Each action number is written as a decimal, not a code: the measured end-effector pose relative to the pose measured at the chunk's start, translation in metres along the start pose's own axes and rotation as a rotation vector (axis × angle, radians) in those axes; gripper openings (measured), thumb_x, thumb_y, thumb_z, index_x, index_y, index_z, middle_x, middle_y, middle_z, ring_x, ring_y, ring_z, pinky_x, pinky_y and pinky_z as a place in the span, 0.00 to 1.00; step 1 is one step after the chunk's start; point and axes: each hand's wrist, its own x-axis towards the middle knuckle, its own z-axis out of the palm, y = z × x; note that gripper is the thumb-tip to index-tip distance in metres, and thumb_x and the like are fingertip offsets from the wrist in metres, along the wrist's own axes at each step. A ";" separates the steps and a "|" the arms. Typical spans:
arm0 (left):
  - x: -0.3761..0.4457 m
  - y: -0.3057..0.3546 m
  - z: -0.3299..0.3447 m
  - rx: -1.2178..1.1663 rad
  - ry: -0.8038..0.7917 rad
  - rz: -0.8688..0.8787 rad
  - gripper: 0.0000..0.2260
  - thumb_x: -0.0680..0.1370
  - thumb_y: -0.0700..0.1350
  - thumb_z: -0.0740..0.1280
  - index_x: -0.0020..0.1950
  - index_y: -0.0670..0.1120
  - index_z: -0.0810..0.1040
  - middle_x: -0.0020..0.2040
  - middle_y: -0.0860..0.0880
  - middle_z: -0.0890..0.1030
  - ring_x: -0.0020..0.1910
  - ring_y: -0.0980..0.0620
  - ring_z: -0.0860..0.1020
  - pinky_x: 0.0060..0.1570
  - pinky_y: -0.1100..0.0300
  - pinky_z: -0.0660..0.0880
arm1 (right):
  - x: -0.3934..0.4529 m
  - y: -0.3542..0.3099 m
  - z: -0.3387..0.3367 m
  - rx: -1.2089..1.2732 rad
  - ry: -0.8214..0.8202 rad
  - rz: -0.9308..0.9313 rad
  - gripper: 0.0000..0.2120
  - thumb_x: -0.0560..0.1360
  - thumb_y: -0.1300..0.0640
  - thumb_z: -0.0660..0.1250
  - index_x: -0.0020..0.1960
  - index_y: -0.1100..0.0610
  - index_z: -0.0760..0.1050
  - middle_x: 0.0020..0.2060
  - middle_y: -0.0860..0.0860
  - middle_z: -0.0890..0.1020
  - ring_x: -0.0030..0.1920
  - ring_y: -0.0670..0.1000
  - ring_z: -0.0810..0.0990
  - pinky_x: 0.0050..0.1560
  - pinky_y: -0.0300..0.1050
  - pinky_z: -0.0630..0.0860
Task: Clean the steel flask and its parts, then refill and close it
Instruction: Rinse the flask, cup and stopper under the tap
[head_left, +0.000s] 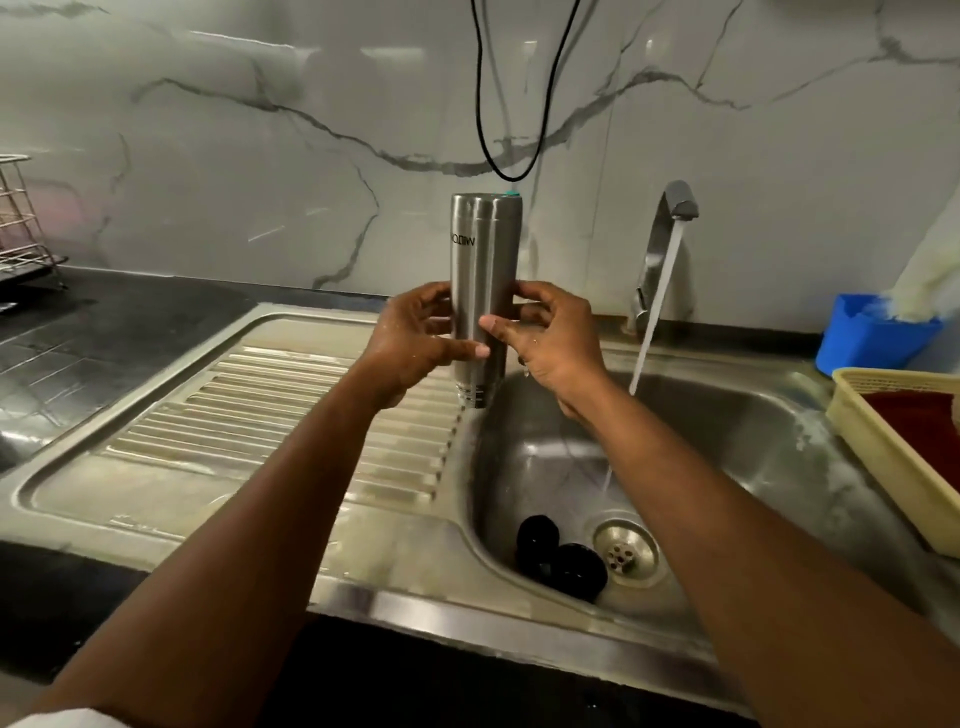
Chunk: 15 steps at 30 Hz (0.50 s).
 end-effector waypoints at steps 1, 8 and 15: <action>-0.002 0.000 -0.008 0.002 0.011 -0.002 0.31 0.65 0.37 0.84 0.66 0.48 0.81 0.59 0.47 0.86 0.60 0.46 0.84 0.56 0.43 0.84 | 0.001 -0.003 0.008 0.001 -0.024 -0.003 0.26 0.71 0.56 0.81 0.66 0.53 0.78 0.55 0.50 0.86 0.53 0.48 0.86 0.55 0.53 0.85; -0.007 -0.021 -0.050 0.037 0.084 -0.022 0.31 0.67 0.34 0.83 0.67 0.49 0.80 0.59 0.50 0.85 0.63 0.49 0.83 0.61 0.42 0.82 | 0.008 -0.007 0.054 -0.035 -0.095 -0.005 0.23 0.71 0.57 0.81 0.63 0.51 0.80 0.55 0.49 0.87 0.54 0.47 0.86 0.59 0.54 0.83; -0.010 -0.029 -0.056 0.053 0.080 -0.022 0.32 0.68 0.32 0.81 0.69 0.50 0.78 0.60 0.50 0.84 0.62 0.52 0.81 0.63 0.46 0.81 | 0.007 -0.004 0.067 -0.087 -0.098 0.017 0.22 0.71 0.54 0.81 0.63 0.51 0.79 0.52 0.46 0.85 0.52 0.48 0.85 0.52 0.51 0.84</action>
